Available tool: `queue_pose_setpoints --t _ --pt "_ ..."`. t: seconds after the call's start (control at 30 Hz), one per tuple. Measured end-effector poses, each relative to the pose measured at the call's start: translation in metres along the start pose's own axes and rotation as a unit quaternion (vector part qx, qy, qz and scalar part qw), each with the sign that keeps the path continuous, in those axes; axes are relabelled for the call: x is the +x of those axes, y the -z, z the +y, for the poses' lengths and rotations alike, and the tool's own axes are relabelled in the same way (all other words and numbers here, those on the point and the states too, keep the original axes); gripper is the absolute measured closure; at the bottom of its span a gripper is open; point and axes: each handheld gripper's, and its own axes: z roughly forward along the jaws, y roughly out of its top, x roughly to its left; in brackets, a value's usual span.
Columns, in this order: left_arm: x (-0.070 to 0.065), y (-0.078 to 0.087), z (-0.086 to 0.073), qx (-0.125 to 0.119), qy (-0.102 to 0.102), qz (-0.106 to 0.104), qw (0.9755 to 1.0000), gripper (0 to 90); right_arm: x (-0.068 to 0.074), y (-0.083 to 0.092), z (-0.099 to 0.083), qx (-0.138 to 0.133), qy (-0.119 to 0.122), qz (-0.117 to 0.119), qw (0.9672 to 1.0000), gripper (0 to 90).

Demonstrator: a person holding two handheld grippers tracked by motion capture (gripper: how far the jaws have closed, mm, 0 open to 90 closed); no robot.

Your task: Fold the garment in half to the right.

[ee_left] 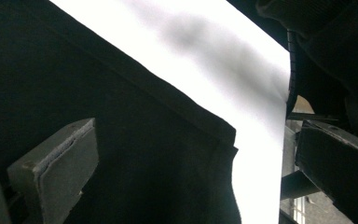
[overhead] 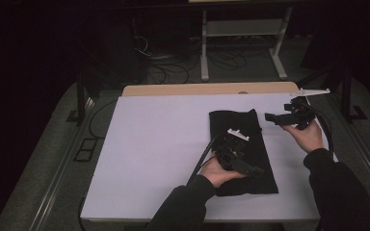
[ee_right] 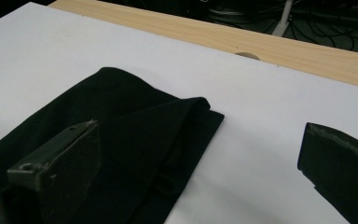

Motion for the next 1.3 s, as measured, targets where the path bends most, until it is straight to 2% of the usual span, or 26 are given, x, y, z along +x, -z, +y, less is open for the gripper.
queue_pose_setpoints --t 0.23,0.47,0.73,0.8,1.03,1.3 --pt "0.004 0.015 -0.002 -0.008 -0.017 0.02 0.9996 0.0 0.002 0.014 -0.005 -0.001 0.004 0.004 1.0 0.0" --pt "0.007 0.029 -0.005 -0.014 -0.019 0.032 0.9992 0.0 0.007 0.027 -0.006 -0.002 0.01 0.009 0.9999 0.0" --pt "0.012 0.041 -0.009 -0.012 -0.03 0.044 0.9985 0.0 0.015 0.036 -0.01 -0.002 0.018 0.016 0.9997 0.0" --pt "0.013 0.043 -0.011 -0.015 -0.027 0.048 0.9984 0.0 0.017 0.037 -0.012 -0.002 0.02 0.018 0.9996 0.0" --pt "0.017 0.056 -0.015 -0.014 -0.035 0.061 0.9974 0.0 0.019 0.044 -0.018 -0.002 0.02 0.021 0.9996 0.0" --pt "0.022 0.071 -0.024 -0.024 -0.03 0.072 0.9967 0.0 0.025 0.053 -0.025 -0.003 0.022 0.029 0.9993 0.0"
